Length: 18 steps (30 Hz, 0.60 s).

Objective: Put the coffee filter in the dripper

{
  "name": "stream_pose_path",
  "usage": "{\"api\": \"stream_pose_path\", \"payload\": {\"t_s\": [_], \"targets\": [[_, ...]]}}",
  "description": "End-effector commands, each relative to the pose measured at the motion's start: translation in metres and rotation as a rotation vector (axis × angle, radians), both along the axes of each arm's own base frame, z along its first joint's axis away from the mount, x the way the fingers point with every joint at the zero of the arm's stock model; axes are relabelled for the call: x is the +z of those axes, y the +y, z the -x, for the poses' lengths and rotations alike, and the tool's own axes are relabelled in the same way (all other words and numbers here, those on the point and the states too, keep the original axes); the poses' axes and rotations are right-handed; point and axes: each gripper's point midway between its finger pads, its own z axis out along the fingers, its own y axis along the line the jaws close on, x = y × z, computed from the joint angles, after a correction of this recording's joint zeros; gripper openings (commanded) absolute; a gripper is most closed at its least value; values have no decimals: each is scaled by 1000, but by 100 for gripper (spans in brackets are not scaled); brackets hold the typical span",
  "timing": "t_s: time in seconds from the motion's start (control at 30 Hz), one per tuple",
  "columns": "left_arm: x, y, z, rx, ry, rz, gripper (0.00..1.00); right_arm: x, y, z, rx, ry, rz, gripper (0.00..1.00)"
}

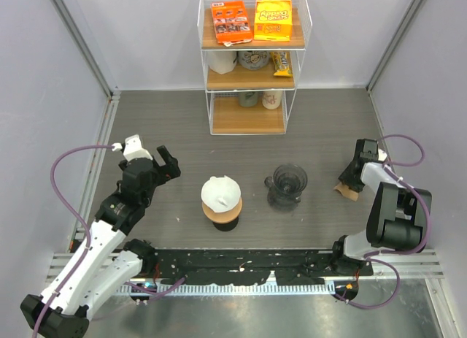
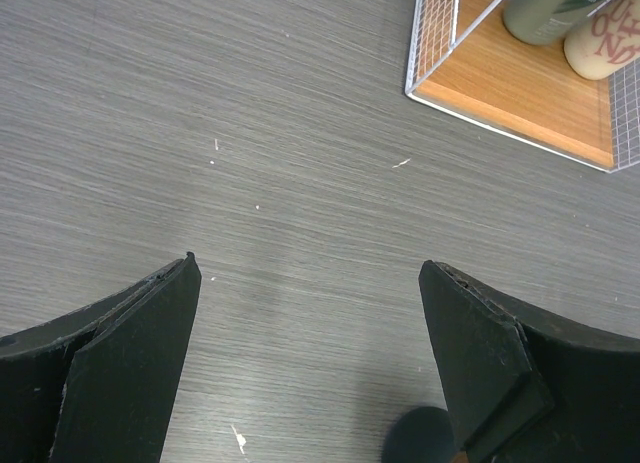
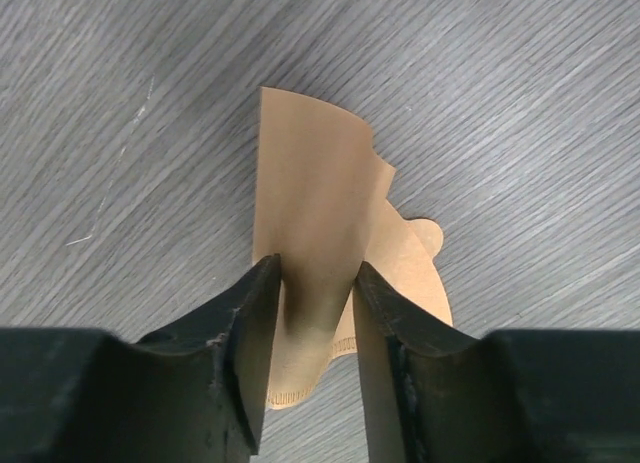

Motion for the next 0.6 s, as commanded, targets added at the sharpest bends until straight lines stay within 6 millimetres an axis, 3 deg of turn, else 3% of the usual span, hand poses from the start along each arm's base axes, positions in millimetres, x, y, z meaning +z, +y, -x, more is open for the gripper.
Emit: {"api": "stream_pose_path", "payload": {"t_s": [0.0,0.43,0.57], "targets": [[12,5,-4,33,-51,14,99,-7,14,7,35,6,-66,36],[11,3,-4,26,-48,25,100,48,11,0,82,-141,-6,18],[11,0,-4,13,-46,30,100,65,21,-1,122,-196,-36,17]]}}
